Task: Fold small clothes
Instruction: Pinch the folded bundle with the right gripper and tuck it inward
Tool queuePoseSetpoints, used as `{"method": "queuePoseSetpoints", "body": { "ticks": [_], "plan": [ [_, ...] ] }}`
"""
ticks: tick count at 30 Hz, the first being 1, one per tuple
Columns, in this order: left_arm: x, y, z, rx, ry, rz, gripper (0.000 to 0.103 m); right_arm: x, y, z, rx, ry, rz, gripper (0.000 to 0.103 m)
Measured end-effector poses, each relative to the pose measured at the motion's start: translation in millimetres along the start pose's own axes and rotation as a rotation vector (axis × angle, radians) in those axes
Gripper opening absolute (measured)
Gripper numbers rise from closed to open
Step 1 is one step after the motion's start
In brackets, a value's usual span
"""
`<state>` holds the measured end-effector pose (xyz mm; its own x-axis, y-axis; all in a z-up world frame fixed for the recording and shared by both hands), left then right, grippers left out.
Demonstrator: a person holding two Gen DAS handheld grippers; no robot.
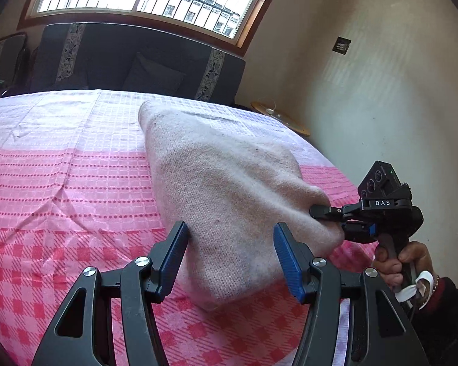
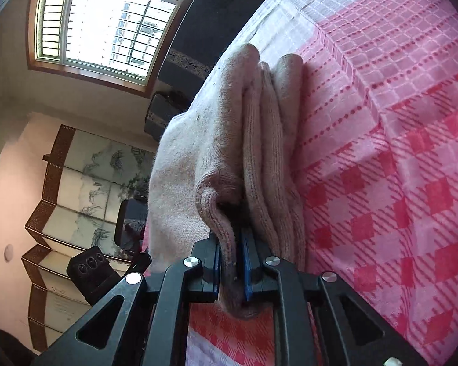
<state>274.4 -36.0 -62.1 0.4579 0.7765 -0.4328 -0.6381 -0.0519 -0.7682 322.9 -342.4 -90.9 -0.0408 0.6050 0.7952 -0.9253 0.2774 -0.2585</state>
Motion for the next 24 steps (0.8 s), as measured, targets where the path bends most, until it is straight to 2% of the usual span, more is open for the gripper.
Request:
{"method": "queuePoseSetpoints", "body": {
  "ticks": [2, 4, 5, 7, 8, 10, 15, 20, 24],
  "plan": [
    [-6.2, -4.8, -1.8, -0.003, 0.012, -0.016, 0.059, 6.3, -7.2, 3.5, -0.003, -0.012, 0.019, 0.030],
    [-7.7, -6.1, -9.4, 0.019, 0.021, -0.020, 0.059, 12.4, -15.3, 4.2, 0.001, -0.049, 0.025, 0.065],
    [-7.7, -5.5, -13.4, 0.033, 0.021, -0.022, 0.059, 15.6, -17.6, 3.1, 0.004, -0.064, 0.029, 0.067],
    [-8.4, -2.1, -18.8, 0.052, 0.014, -0.034, 0.059, 19.3, -25.7, -0.4, -0.002, -0.051, 0.033, 0.065],
    [-8.9, -0.3, -19.6, 0.055, 0.010, -0.042, 0.059, 19.2, -29.7, -2.3, -0.016, -0.036, 0.028, 0.061],
    [-10.7, 1.4, -20.7, 0.058, 0.007, -0.050, 0.059, 13.7, -36.1, -9.2, -0.016, 0.004, 0.007, 0.015],
    [-7.1, 5.0, -22.8, 0.071, 0.026, -0.035, 0.059, -1.4, -31.8, -3.0, -0.094, 0.112, 0.039, 0.011],
    [-12.1, 7.3, -24.8, 0.077, -0.007, -0.064, 0.059, -6.4, -22.7, 0.6, -0.108, 0.107, 0.072, 0.011],
    [-13.8, 7.5, -25.3, 0.078, -0.026, -0.057, 0.059, 10.6, -23.3, 3.8, -0.100, 0.140, 0.130, 0.020]
  ]
}}
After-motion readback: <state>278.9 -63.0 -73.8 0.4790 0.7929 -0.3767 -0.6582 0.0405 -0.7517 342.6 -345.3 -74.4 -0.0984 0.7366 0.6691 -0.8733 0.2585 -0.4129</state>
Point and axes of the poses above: each gripper's, at about its wrist camera, not at the fingertips, and z roughly against the way its jaws point, x to its left, y to its underside, the point moved 2 cm from there along -z, roughly the way its jaws point, and after that the axes turned 6 degrees about y, right-handed, at the moved point
